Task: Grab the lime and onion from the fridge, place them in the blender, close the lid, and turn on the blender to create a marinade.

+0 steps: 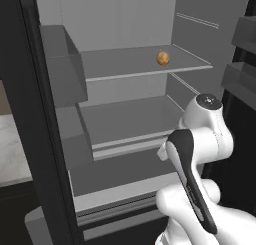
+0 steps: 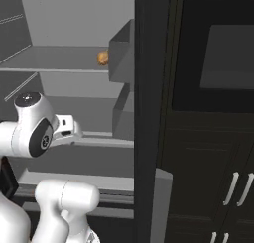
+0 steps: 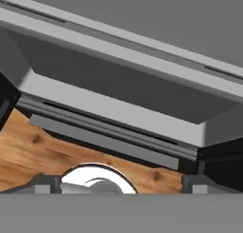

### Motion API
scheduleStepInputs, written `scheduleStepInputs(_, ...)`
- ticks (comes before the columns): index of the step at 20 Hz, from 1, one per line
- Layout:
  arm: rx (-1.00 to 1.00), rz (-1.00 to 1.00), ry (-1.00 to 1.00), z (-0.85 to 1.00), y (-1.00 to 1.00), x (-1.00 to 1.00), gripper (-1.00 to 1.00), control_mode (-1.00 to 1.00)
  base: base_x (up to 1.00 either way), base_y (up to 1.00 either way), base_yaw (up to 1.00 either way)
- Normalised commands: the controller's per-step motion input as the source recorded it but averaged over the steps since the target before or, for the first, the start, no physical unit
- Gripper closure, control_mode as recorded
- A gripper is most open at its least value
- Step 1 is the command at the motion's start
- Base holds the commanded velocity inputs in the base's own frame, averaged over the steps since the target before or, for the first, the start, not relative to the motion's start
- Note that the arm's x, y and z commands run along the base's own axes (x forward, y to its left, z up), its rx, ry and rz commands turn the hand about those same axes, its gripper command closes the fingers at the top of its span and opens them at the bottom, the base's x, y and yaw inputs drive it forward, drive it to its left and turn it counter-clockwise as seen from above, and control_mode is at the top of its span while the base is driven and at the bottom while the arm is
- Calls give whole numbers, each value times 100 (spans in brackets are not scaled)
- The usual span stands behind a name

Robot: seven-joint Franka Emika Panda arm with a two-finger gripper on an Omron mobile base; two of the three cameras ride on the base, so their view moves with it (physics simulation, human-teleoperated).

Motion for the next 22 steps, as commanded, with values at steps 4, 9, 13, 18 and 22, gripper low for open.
scheduleStepInputs(4, 0, -32, -26, 99, 0, 40, -100, -100, 0, 0, 0)
scheduleStepInputs(9, 1, -21, -25, 95, -13, 32, -100, -100, 0, 0, 0)
scheduleStepInputs(13, 20, 0, -18, 100, -49, 14, -100, -100, 0, 0, 0)
scheduleStepInputs(18, 21, 0, -6, 100, -34, 18, -100, -100, 0, 0, 0)
scheduleStepInputs(22, 8, -3, 4, 46, 0, 65, -100, -100, 0, 0, 0)
